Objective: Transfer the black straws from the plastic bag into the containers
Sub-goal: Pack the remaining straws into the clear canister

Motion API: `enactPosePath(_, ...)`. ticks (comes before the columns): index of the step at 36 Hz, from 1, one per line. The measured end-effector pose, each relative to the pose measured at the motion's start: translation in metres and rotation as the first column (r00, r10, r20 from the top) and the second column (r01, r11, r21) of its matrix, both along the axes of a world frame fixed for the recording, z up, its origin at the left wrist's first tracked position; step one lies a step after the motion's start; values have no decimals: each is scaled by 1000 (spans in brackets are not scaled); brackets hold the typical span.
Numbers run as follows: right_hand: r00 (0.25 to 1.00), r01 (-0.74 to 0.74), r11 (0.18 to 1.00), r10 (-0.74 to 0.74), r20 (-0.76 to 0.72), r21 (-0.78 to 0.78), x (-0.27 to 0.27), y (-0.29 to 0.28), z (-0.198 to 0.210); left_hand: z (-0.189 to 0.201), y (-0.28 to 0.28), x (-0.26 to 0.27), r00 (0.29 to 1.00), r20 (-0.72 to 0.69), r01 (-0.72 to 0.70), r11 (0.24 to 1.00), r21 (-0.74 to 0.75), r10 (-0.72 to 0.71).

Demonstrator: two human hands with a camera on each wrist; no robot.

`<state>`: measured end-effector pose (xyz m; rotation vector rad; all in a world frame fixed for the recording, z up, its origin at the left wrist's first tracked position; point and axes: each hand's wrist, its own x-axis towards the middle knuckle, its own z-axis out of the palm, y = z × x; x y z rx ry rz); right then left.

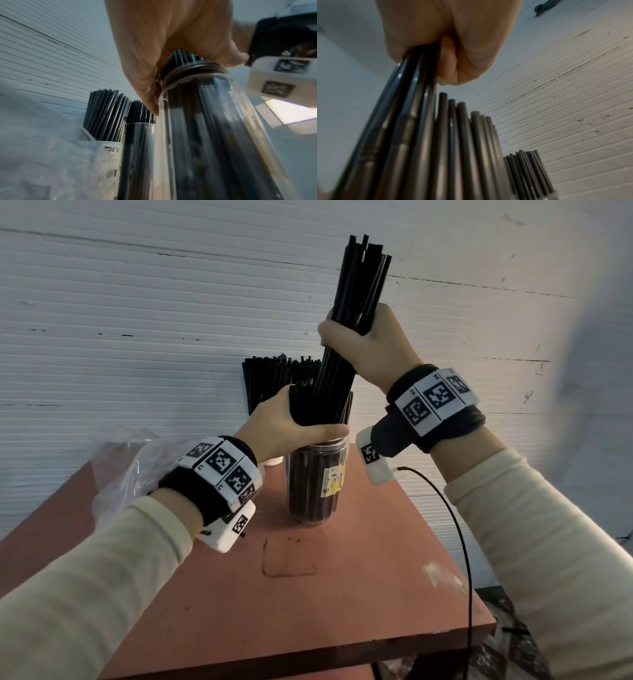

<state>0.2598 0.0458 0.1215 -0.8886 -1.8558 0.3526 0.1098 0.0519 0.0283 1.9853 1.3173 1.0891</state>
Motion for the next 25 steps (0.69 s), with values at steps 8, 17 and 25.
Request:
enactPosePath(8, 1000, 0, 1000, 1, 20, -17, 11, 6, -10, 7, 4, -20, 976, -33, 205, 965, -162, -213)
enactPosePath(17, 994, -20, 994, 31, 105, -111, -2, 10, -36, -7, 6, -23, 969, 83, 243, 962, -127, -234)
enactPosePath(25, 996, -43, 993, 51, 67, -106, 3, 3, -44, -17, -1, -19, 968, 155, 218, 967, -133, -197)
